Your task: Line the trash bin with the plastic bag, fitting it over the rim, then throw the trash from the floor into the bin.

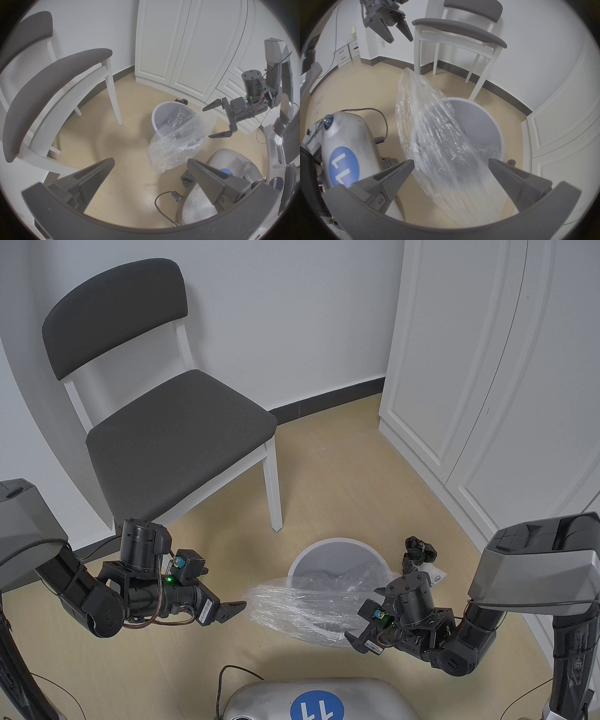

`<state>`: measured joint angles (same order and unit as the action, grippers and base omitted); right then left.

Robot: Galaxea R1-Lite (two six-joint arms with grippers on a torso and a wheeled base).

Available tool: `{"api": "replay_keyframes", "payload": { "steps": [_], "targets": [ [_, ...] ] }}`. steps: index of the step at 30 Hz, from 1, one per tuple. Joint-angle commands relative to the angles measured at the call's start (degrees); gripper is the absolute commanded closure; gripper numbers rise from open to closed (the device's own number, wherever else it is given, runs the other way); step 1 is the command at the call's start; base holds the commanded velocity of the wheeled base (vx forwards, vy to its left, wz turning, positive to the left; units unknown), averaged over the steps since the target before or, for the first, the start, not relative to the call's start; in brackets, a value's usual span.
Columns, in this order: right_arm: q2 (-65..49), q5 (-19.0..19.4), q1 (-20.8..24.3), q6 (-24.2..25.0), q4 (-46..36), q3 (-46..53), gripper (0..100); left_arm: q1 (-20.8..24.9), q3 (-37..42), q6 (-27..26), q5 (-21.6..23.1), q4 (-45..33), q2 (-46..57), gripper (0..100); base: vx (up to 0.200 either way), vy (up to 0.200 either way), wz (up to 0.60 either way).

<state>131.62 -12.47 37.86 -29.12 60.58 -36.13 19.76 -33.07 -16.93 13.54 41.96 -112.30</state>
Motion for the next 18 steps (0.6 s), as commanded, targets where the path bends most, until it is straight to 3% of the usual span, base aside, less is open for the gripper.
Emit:
{"api": "replay_keyframes", "payload": {
  "steps": [1,7,8,18],
  "targets": [
    [4.70,-1.24,-1.83,0.03,0.07,-4.30,0,0.01,-0.41,-0.03,-0.01,0.05,-0.38,0,0.000,0.000,0.00],
    [6.81,-1.50,-2.97,-0.06,0.07,-6.67,0,-0.16,-0.59,0.23,-0.10,0.05,-0.55,0,0.000,0.000,0.00],
    [6.81,-1.50,-2.97,-0.06,0.07,-6.85,100,-0.34,-0.68,0.15,-0.10,0.05,-0.55,0,0.000,0.000,0.00],
    [1.44,-0.89,-3.85,-0.06,-0.99,-10.98,100,-0.60,-1.03,0.23,-0.10,0.14,-0.90,0,0.000,0.000,0.00]
  ]
}}
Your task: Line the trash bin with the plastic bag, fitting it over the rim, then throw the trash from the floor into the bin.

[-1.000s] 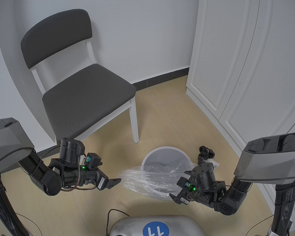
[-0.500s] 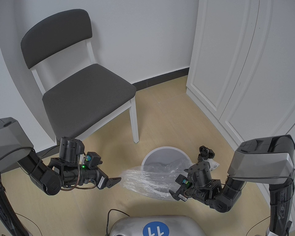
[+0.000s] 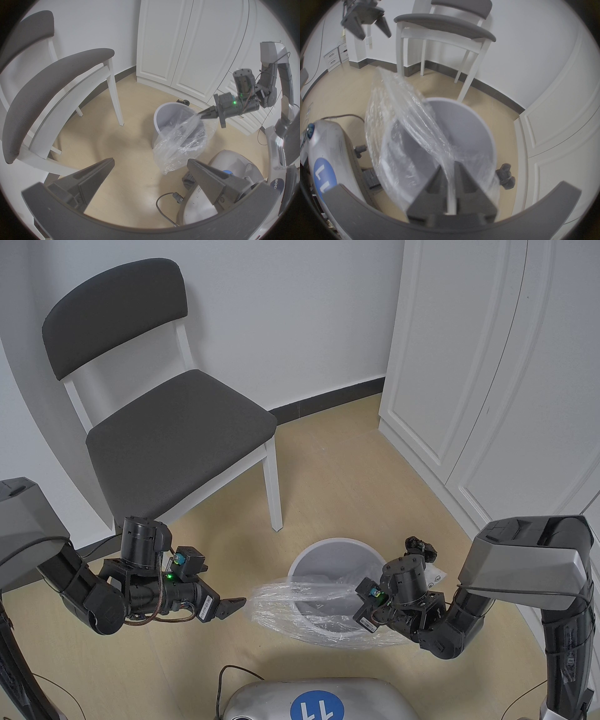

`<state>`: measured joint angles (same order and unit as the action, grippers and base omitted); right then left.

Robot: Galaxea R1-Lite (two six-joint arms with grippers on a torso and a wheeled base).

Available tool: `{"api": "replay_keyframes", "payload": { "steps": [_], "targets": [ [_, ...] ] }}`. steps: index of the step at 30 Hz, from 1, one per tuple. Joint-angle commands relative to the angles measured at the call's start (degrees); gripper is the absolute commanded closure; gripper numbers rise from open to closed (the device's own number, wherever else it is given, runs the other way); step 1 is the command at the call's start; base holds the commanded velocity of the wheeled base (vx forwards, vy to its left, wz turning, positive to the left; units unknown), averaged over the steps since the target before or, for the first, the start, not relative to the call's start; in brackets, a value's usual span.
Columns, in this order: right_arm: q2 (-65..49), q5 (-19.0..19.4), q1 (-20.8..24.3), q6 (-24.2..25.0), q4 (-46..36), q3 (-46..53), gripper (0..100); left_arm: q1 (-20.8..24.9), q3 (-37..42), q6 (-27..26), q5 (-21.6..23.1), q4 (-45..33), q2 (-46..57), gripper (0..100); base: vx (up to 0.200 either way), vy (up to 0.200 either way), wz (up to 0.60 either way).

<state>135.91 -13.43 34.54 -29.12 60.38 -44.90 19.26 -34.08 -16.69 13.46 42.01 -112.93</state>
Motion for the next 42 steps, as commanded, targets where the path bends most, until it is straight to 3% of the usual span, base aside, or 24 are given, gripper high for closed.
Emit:
{"api": "replay_keyframes", "payload": {
  "steps": [1,7,17,19,23,30,37,38,42],
  "targets": [
    [-3.02,0.07,-0.70,-0.06,-1.23,-2.56,100,-0.10,-0.02,-0.01,0.08,0.27,-0.27,0,0.000,0.000,0.00],
    [-2.06,0.07,-2.37,-0.32,-4.48,-8.63,100,-0.10,0.25,0.08,0.08,2.11,-0.62,0,0.000,0.000,0.00],
    [9.99,-1.07,-4.13,-0.50,-7.21,-30.42,100,-0.10,0.95,0.34,-0.01,7.21,-0.80,0,0.000,0.000,0.00],
    [11.83,-2.03,-4.13,-0.32,-7.12,-33.68,100,-0.10,1.04,0.34,-0.10,7.56,-0.80,0,0.000,0.000,0.00],
    [19.39,-8.36,-3.77,0.73,-6.24,-47.04,100,-0.01,1.74,0.17,-0.27,9.41,-0.80,0,0.000,0.000,0.00],
    [30.29,-9.59,-3.16,-0.50,-1.58,-69.10,100,0.43,3.24,-0.19,-0.36,13.71,-0.88,0,0.000,0.000,0.00],
    [32.49,-9.59,-3.16,-2.69,-1.23,-69.69,100,0.34,3.76,-0.10,-0.36,16.26,-1.24,0,0.000,0.000,0.00],
    [32.40,-9.59,-3.16,-2.69,-1.23,-69.69,0,0.34,3.85,-0.10,-0.36,16.35,-1.15,0,0.000,0.000,0.00],
    [30.55,-9.24,-2.98,-2.52,0.26,-69.69,0,0.43,4.11,-0.19,-0.36,16.35,-0.97,0,0.000,0.000,0.00]
  ]
}}
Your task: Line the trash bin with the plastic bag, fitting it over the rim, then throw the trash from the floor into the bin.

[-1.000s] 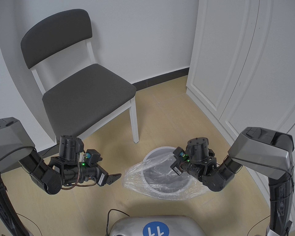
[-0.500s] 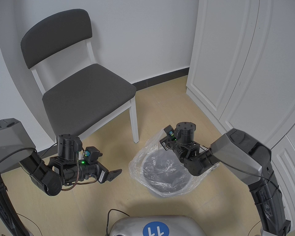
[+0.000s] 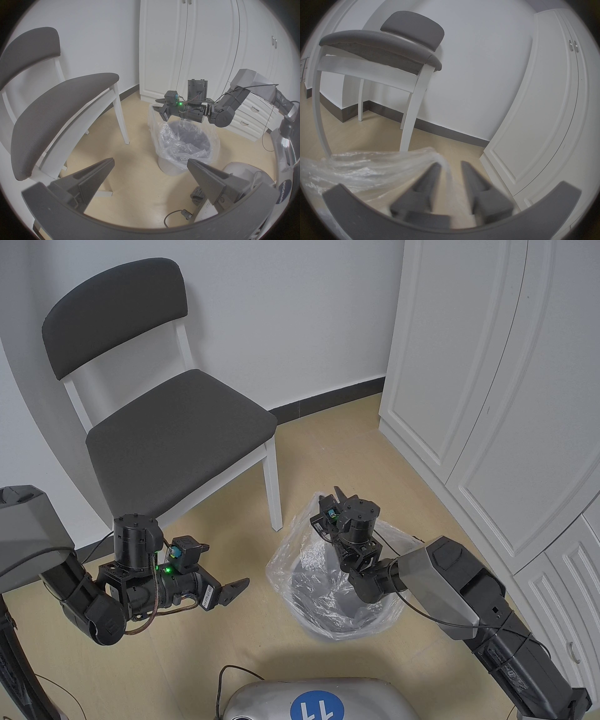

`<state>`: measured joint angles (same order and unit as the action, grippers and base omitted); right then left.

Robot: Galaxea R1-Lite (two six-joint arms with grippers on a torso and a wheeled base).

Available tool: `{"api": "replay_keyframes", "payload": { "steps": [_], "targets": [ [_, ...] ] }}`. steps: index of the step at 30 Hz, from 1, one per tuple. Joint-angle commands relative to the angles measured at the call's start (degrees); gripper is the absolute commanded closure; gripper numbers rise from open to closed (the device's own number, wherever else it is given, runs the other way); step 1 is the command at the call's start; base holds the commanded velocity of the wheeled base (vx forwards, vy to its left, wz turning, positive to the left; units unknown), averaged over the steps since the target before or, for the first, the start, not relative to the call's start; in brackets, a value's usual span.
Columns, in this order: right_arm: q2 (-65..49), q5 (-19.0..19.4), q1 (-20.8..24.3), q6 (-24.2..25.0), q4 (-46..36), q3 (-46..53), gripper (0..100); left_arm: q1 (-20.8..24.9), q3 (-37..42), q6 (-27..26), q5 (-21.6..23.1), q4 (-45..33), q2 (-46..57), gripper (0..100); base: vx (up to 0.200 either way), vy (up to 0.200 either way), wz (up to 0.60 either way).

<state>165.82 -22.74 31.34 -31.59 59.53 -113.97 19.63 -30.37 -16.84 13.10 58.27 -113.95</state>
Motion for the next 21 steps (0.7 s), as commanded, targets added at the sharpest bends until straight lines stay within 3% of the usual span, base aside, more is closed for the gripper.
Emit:
{"api": "replay_keyframes", "payload": {
  "steps": [1,3,5,7,8,10,18,21],
  "targets": [
    [-0.49,0.24,0.21,-0.14,1.91,-0.29,0,0.06,0.40,-0.04,-0.01,0.09,0.13,0,0.000,0.000,0.00],
    [-2.69,0.41,0.47,-0.23,2.70,3.67,0,-0.03,0.40,0.05,-0.01,0.09,0.30,0,0.000,0.000,0.00],
    [-11.22,0.85,2.14,-0.32,3.67,18.43,0,-0.12,0.75,0.05,-0.01,0.18,0.57,0,0.000,0.000,0.00],
    [-15.88,1.47,2.76,-0.32,3.23,25.82,0,-0.12,0.84,0.05,-0.01,0.26,0.65,0,0.000,0.000,0.00],
    [-21.68,3.31,2.85,-0.58,2.79,34.17,0,-0.12,0.92,-0.04,-0.10,0.62,0.65,0,0.000,0.000,0.00],
    [-26.25,6.12,2.85,-0.67,3.23,40.49,0,-0.38,1.01,-0.04,-0.10,2.02,0.57,0,0.000,0.000,0.00],
    [-31.96,7.44,0.65,1.53,7.53,53.06,0,-0.03,2.24,-0.04,-0.01,5.27,0.83,0,0.000,0.000,0.00],
    [-35.56,5.86,0.47,7.24,8.41,58.42,0,2.08,3.12,0.31,-0.01,5.36,0.74,0,0.000,0.000,0.00]
  ]
}}
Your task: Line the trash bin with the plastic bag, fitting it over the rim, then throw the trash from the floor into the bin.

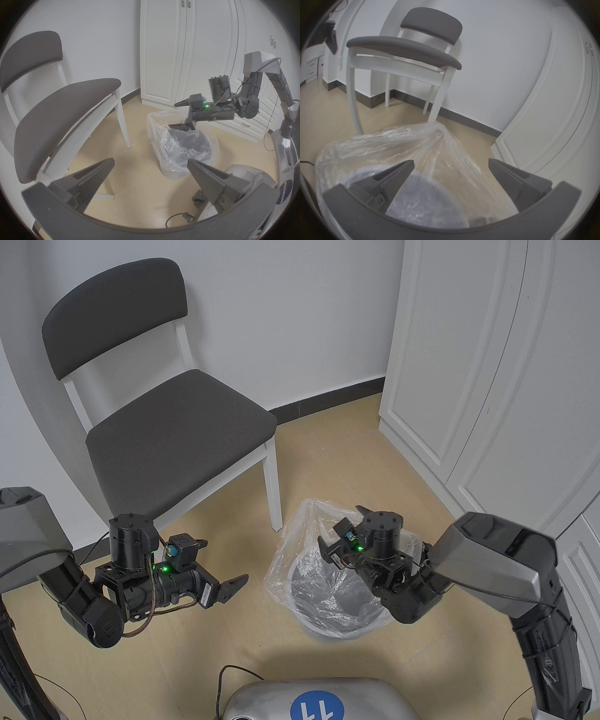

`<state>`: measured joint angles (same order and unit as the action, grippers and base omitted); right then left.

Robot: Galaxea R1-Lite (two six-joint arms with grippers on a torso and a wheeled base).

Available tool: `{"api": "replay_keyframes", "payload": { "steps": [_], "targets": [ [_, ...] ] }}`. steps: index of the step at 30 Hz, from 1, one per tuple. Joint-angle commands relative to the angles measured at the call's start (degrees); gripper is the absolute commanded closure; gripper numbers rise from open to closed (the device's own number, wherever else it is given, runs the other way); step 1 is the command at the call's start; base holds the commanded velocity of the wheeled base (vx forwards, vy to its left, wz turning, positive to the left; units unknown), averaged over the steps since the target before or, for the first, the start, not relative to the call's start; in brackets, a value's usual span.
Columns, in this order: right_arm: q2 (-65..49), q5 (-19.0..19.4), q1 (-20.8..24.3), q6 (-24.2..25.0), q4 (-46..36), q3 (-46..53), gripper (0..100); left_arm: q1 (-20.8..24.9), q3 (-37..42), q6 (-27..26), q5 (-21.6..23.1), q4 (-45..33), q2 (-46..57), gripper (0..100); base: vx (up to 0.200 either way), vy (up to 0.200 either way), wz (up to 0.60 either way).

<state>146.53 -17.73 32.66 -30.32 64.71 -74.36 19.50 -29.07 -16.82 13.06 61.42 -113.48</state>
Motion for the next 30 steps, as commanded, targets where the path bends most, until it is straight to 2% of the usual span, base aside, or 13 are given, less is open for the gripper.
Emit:
{"api": "replay_keyframes", "payload": {
  "steps": [1,3,5,8,10,11,17,19,22,23,25,27,30],
  "targets": [
    [-18.91,-0.56,-0.75,7.11,2.53,21.45,0,3.35,1.83,0.56,-0.14,2.13,0.28,0,0.000,0.000,0.00],
    [-22.52,-2.84,-0.75,8.08,0.95,24.88,0,4.40,1.92,1.00,-0.40,2.04,0.37,0,0.000,0.000,0.00],
    [-28.58,-5.48,-0.40,12.21,-3.18,30.68,0,6.42,2.36,3.82,-1.72,2.04,1.51,0,0.000,0.000,0.00],
    [-34.47,-7.06,-0.05,18.36,-7.14,35.51,0,10.03,2.62,9.18,-2.16,0.90,3.62,0,0.000,0.000,0.00],
    [-35.96,-7.50,-0.05,19.95,-8.28,36.57,0,11.26,2.53,10.58,-2.25,0.46,4.06,0,0.000,0.000,0.00],
    [-37.90,-7.68,-0.23,22.58,-10.04,38.06,0,12.58,2.00,11.46,-2.77,-0.51,4.06,0,0.000,0.000,0.00],
    [-38.51,-7.68,-2.34,28.38,-12.06,38.68,0,13.37,-2.57,14.36,-7.52,-5.69,1.33,0,0.000,0.000,0.00],
    [-37.81,-6.80,-3.74,31.72,-12.06,38.15,0,13.63,-6.70,18.93,-10.86,-10.26,0.19,0,0.000,0.000,0.00],
    [-37.02,-5.57,-5.06,32.78,-12.15,36.92,0,13.63,-10.04,22.10,-12.00,-14.66,-0.51,0,0.000,0.000,0.00],
    [-36.23,-3.28,-6.29,32.78,-12.15,35.08,0,13.63,-14.34,26.05,-12.62,-20.02,-1.57,0,0.000,0.000,0.00],
    [-35.88,-2.23,-6.99,32.78,-12.24,34.20,0,13.54,-16.28,28.16,-13.06,-21.95,-2.36,0,0.000,0.000,0.00],
    [-32.89,1.38,-9.98,32.95,-12.15,31.03,0,13.01,-23.84,35.46,-14.90,-26.52,-6.31,0,0.000,0.000,0.00],
    [-29.28,4.45,-13.41,33.39,-12.06,28.92,0,11.96,-26.21,36.33,-15.96,-28.28,-9.13,0,0.000,0.000,0.00]
  ]
}}
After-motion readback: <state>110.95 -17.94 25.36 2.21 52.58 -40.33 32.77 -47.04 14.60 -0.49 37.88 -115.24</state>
